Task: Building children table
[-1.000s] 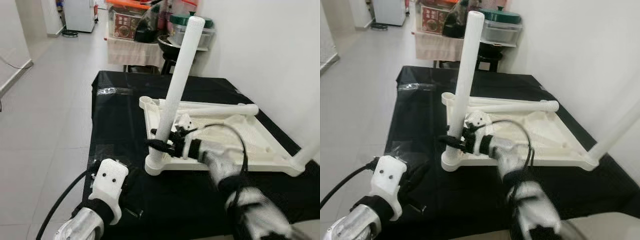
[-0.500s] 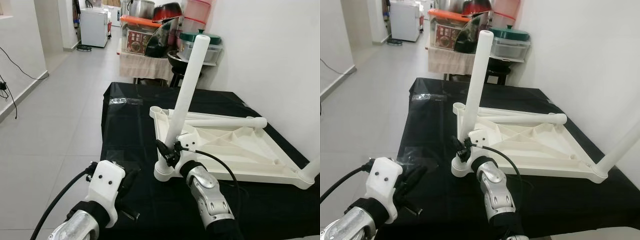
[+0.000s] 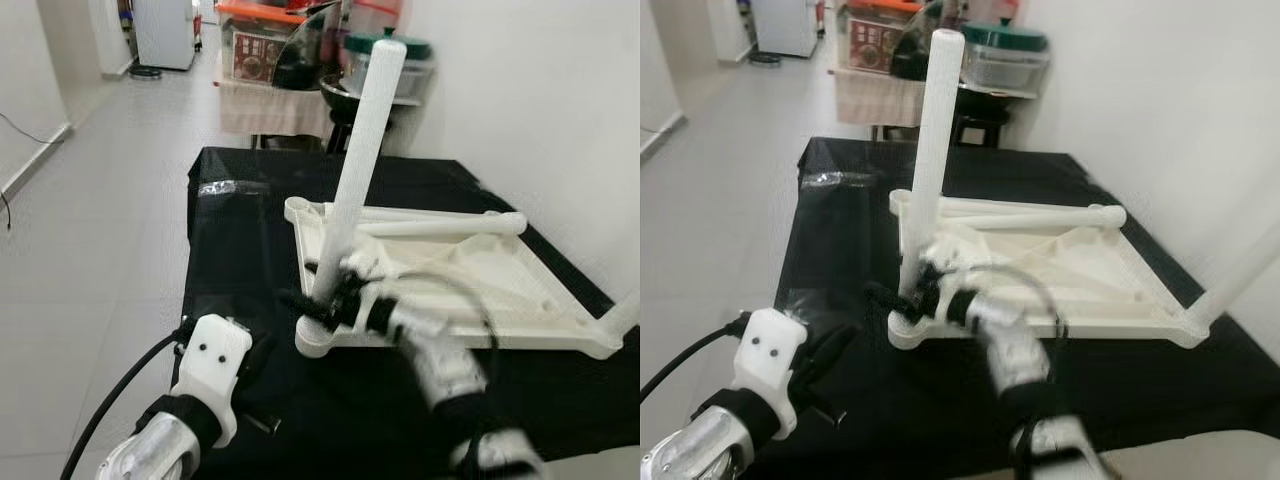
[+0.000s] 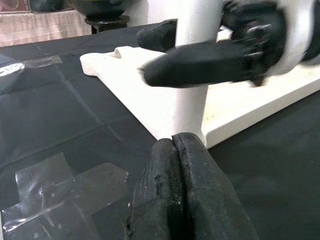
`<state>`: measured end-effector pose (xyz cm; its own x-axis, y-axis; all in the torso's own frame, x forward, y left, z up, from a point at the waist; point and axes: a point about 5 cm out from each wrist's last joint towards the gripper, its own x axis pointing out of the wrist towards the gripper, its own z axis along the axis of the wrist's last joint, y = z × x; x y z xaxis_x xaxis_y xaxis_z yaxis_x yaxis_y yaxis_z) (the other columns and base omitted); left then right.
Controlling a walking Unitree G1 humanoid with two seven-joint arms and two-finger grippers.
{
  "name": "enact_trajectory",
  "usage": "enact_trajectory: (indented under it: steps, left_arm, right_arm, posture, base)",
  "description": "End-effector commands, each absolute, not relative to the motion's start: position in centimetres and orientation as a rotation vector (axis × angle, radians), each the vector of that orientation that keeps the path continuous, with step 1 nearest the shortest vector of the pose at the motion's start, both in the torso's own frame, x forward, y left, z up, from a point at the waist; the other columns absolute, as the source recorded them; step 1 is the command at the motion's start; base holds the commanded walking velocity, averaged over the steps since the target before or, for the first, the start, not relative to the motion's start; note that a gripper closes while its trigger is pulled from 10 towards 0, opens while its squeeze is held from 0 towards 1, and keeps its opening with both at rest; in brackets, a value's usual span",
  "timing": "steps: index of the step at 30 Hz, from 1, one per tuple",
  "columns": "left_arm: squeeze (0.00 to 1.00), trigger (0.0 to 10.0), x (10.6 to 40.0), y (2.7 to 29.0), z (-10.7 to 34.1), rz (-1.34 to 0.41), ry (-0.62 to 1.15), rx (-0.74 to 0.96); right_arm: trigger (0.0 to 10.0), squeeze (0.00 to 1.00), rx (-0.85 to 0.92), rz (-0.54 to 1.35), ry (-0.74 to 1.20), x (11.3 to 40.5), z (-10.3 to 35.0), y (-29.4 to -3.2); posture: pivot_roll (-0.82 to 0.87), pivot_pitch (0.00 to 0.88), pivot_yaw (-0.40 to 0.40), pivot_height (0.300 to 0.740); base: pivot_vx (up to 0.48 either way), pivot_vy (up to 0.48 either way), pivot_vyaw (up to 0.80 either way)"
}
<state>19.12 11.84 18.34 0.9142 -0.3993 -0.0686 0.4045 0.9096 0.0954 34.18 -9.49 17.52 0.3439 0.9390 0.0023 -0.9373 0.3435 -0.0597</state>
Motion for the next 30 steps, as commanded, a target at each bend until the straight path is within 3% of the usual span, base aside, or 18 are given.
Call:
enact_trajectory:
  steps: [1, 4, 5, 6, 15, 24, 28, 29, 30]
  left_arm:
    - [0.0, 10.0, 19.2, 11.6, 18.0, -0.428, 0.071, 0.105]
    - [0.0, 10.0, 19.2, 11.5, 18.0, -0.434, 0.07, 0.108]
    - [0.0, 10.0, 19.2, 11.4, 18.0, -0.435, 0.07, 0.107]
    - [0.0, 10.0, 19.2, 11.4, 18.0, -0.436, 0.07, 0.107]
    - [0.0, 10.0, 19.1, 11.3, 18.0, -0.433, 0.072, 0.107]
    - [0.0, 10.0, 18.9, 11.1, 18.0, -0.441, 0.075, 0.101]
    - [0.0, 10.0, 18.7, 11.3, 17.9, -0.437, 0.079, 0.102]
    - [0.0, 10.0, 18.6, 11.4, 18.0, -0.435, 0.079, 0.104]
    - [0.0, 10.0, 18.6, 11.6, 18.0, -0.433, 0.081, 0.11]
  right_arm:
    - [10.0, 0.0, -0.027, 1.383, -0.005, 33.7, 17.1, -8.8]
    - [9.8, 0.0, 0.012, 1.422, 0.046, 35.1, 18.1, -8.9]
    - [7.6, 0.0, 0.026, 1.426, 0.062, 35.4, 18.2, -8.9]
    - [0.0, 0.0, 0.017, 1.434, 0.09, 35.5, 18.1, -8.9]
    - [0.0, 0.0, 0.02, 1.414, 0.139, 35.8, 17.1, -10.2]
    - [0.0, 0.0, 0.004, 1.324, 0.148, 34.9, 15.2, -14.1]
    - [0.0, 0.0, 0.039, 1.143, 0.18, 33.6, 12.9, -14.4]
    - [0.0, 0.0, -0.001, 0.899, 0.233, 33.4, 11.0, -13.4]
    - [0.0, 0.0, 0.113, 0.753, 0.332, 30.6, 8.4, -10.6]
  posture:
    - [0.17, 0.0, -0.157, 0.74]
    - [0.18, 0.0, -0.161, 0.74]
    - [0.18, 0.0, -0.166, 0.74]
    - [0.19, 0.0, -0.167, 0.74]
    - [0.19, 0.0, -0.169, 0.74]
    - [0.17, 0.0, -0.177, 0.74]
    - [0.17, 0.0, -0.193, 0.74]
    - [0.16, 0.0, -0.195, 0.74]
    - [0.16, 0.0, -0.19, 0.74]
  base:
    - [0.0, 0.0, 0.0]
    - [0.0, 0.0, 0.0]
    - [0.0, 0.0, 0.0]
    - [0.0, 0.0, 0.0]
    - [0.0, 0.0, 0.0]
    - [0.0, 0.0, 0.0]
    - [0.0, 0.0, 0.0]
    - [0.0, 0.0, 0.0]
    - [0.0, 0.0, 0.0]
